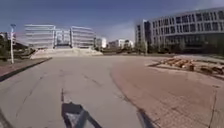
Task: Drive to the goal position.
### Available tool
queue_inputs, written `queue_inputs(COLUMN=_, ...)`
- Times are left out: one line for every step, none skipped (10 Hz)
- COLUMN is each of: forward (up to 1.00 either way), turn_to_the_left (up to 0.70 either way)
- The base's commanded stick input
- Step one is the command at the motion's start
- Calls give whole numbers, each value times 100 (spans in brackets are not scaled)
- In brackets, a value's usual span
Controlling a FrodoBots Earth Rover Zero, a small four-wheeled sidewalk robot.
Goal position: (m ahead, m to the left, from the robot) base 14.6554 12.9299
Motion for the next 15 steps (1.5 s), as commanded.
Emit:
queue_inputs(forward=70, turn_to_the_left=14)
queue_inputs(forward=70, turn_to_the_left=14)
queue_inputs(forward=70, turn_to_the_left=14)
queue_inputs(forward=70, turn_to_the_left=14)
queue_inputs(forward=70, turn_to_the_left=14)
queue_inputs(forward=70, turn_to_the_left=14)
queue_inputs(forward=70, turn_to_the_left=14)
queue_inputs(forward=70, turn_to_the_left=14)
queue_inputs(forward=70, turn_to_the_left=14)
queue_inputs(forward=70, turn_to_the_left=14)
queue_inputs(forward=70, turn_to_the_left=5)
queue_inputs(forward=70, turn_to_the_left=0)
queue_inputs(forward=70, turn_to_the_left=0)
queue_inputs(forward=70, turn_to_the_left=0)
queue_inputs(forward=70, turn_to_the_left=0)
